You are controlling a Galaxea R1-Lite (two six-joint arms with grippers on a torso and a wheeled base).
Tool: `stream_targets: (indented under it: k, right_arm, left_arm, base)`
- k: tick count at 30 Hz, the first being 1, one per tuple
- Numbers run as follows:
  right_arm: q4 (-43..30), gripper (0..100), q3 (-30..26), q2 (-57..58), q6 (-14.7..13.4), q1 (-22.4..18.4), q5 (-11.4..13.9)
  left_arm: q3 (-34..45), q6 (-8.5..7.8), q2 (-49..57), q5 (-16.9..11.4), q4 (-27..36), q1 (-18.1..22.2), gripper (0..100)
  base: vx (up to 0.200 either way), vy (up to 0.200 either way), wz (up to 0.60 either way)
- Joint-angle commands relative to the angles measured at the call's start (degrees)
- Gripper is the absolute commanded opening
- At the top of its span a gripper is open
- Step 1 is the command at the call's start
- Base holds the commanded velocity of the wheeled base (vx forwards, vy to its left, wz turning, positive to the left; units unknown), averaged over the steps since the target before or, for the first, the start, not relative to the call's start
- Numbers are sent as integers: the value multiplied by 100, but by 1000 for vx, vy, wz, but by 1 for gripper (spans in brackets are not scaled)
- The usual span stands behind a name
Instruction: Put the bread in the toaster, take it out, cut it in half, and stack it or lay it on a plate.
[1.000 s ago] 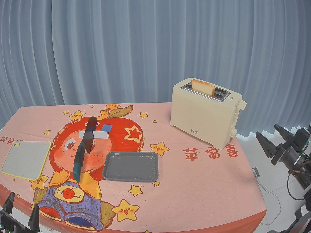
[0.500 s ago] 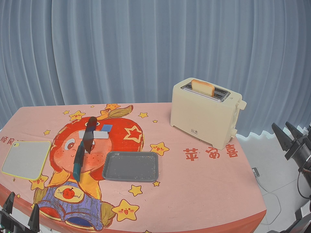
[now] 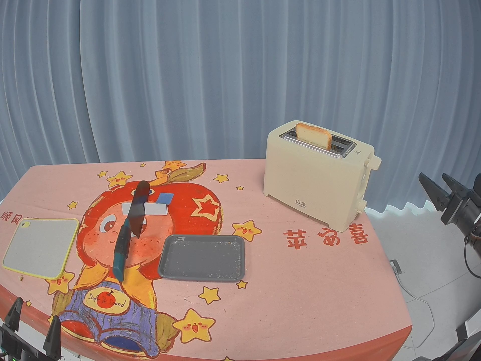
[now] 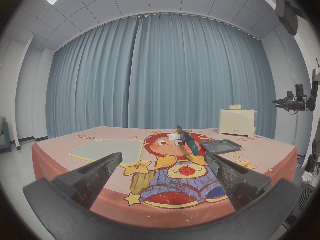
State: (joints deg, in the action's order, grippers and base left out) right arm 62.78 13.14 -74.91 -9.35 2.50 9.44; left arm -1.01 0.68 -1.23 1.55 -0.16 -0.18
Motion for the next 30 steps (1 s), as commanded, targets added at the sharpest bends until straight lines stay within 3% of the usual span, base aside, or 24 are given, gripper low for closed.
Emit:
stream_targets:
  k: [1, 3, 11, 17, 30]
  right_arm:
    - [-513, 100, 567, 100, 135, 23, 23]
    - [-996, 100, 883, 117, 206, 40, 14]
    - [-1189, 100, 1270, 73, 241, 58, 14]
    - [-1813, 100, 1701, 56, 241, 110, 14]
    - [-2112, 100, 2096, -393, 425, 699, 32]
  left_arm:
    - [101, 2, -9, 3, -2, 1, 100]
    - [101, 2, -9, 3, -2, 1, 100]
    - [101, 2, -9, 3, -2, 1, 100]
    - [101, 2, -9, 3, -2, 1, 100]
    - [101, 2, -9, 3, -2, 1, 100]
  base:
    - [0, 0, 0]
    - [0, 0, 0]
    - [0, 0, 0]
    - [0, 0, 0]
    - [0, 0, 0]
